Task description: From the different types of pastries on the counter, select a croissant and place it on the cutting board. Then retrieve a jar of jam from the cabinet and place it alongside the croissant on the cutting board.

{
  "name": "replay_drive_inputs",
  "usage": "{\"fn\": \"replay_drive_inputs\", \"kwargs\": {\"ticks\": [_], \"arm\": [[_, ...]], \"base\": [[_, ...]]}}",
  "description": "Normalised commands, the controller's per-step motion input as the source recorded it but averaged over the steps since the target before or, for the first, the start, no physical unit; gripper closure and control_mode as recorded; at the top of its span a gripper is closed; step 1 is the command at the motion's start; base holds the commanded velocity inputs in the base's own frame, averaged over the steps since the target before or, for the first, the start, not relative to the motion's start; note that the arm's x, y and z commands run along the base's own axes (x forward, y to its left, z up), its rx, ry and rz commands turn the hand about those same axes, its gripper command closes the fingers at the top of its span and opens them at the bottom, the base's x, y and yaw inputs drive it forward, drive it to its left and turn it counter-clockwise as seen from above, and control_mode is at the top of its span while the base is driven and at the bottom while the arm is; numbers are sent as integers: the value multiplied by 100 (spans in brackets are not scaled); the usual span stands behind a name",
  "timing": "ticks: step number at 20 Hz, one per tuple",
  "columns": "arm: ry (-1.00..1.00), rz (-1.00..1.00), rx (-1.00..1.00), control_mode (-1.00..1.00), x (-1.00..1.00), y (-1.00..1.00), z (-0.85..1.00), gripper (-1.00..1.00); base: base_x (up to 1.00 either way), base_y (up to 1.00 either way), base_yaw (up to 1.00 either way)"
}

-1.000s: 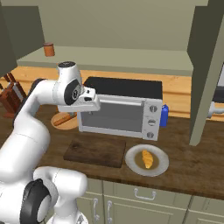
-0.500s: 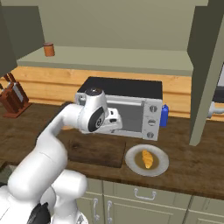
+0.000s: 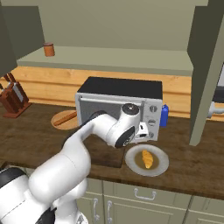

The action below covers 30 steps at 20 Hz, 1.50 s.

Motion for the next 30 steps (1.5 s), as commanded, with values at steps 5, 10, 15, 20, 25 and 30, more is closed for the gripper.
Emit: {"fn": "replay_drive_inputs", "kwargs": {"ticks": [5,10,15,20,25,30], "arm": [[16,0,-3,-100,0,-97,-32,-100],[4,0,0,-100,0,-17,-7,-100],[0,0,-2,-100,30,0,-32,-100],[0,0,0,-100,40,0,-16,-100],[2,0,-8,-100,16,-57,-37,-100],[3,0,-2,-100,13,-37,-30,-100]], "base": [[0,0,0],[0,0,0],[0,0,0],[0,0,0],[0,0,0],[0,0,0]]}}
